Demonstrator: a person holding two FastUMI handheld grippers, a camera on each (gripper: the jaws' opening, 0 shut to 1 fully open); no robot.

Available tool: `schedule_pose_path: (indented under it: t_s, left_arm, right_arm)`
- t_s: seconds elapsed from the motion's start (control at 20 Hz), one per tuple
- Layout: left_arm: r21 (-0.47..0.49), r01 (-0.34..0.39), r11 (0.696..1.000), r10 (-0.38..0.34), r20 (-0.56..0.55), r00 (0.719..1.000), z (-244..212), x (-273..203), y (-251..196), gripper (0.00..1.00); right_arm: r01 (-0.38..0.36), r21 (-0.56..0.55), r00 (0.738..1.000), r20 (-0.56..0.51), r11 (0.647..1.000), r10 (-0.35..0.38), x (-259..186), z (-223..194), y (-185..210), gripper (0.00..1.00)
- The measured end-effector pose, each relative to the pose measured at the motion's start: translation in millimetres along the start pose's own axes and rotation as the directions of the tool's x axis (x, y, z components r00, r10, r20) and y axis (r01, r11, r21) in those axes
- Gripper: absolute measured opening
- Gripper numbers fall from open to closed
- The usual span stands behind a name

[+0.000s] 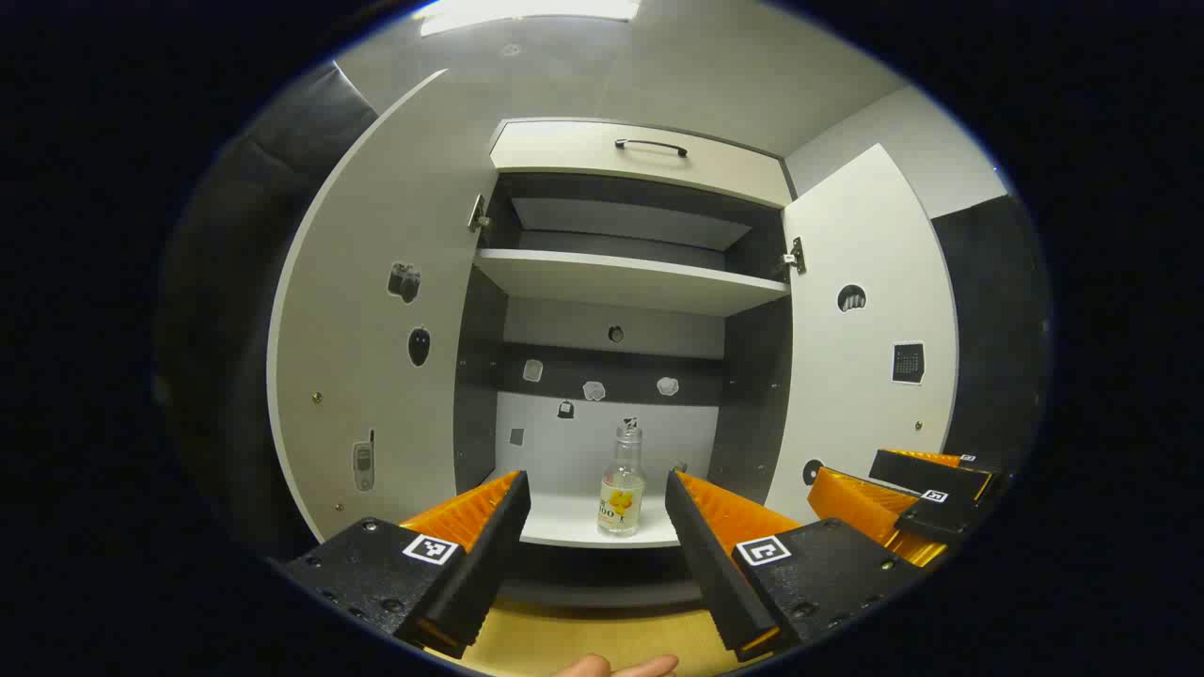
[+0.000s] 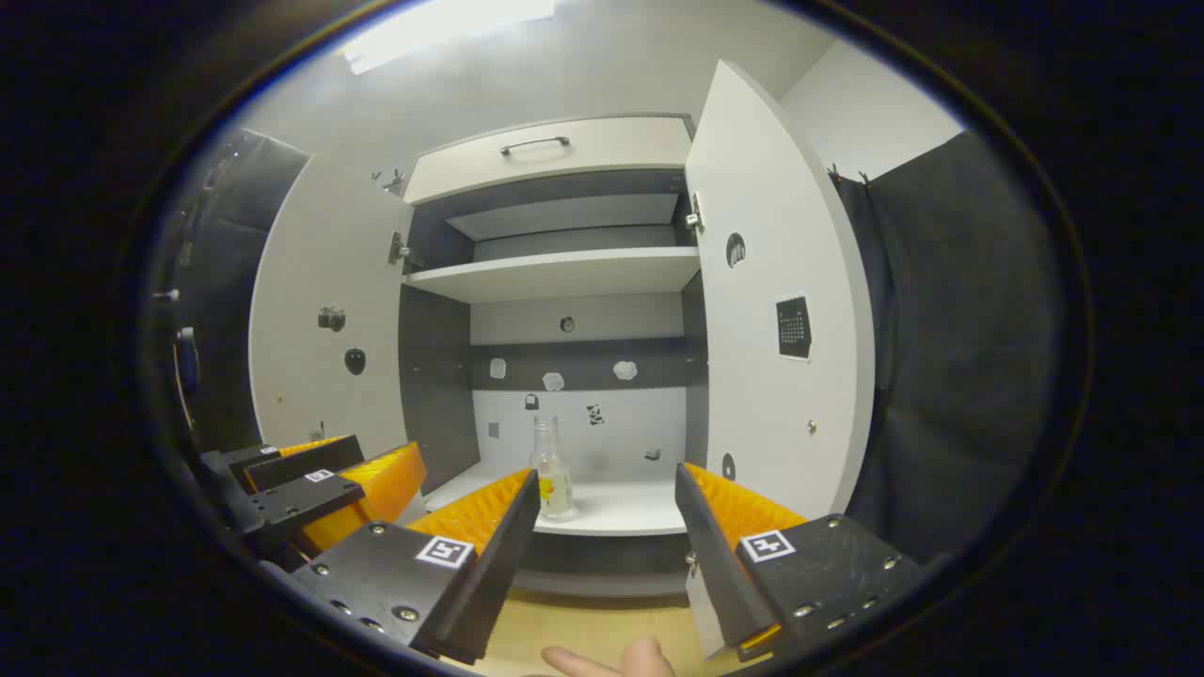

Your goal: Grasp the bottle in the cabinet with the left hand and place it on the coaster, then close the right door with the right hand and the left door with the left hand.

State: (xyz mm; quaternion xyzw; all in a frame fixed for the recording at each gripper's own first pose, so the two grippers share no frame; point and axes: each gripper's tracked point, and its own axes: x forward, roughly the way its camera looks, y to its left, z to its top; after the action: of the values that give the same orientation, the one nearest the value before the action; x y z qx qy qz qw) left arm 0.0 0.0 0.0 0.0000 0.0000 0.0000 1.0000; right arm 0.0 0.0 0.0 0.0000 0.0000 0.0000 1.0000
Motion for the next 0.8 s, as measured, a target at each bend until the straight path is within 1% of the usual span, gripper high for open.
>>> schedule_pose_path:
  t_s: [0.6,0.65,0.7,0.8]
  left_arm:
    - [-0.002,0.021,1.0,-0.021,0.008,1.0,2,6,-10,0.93]
    - [0.0,0.023,1.0,-0.023,0.008,1.0,2,6,-11,0.93]
    - [0.003,0.024,1.0,-0.024,0.009,1.0,2,6,-11,0.93]
    - [0.006,0.023,1.0,-0.023,0.006,1.0,1,8,-11,0.93]
  right_arm:
    - [0.007,-0.031,1.0,0.023,0.999,-0.006,5,5,-5,0.88]
    - [0.008,-0.035,1.0,0.025,0.999,-0.007,5,5,-5,0.84]
    - [0.009,-0.039,1.0,0.028,0.999,-0.008,6,5,-6,0.88]
    - [0.01,-0.04,1.0,0.028,0.999,-0.009,6,5,-5,0.88]
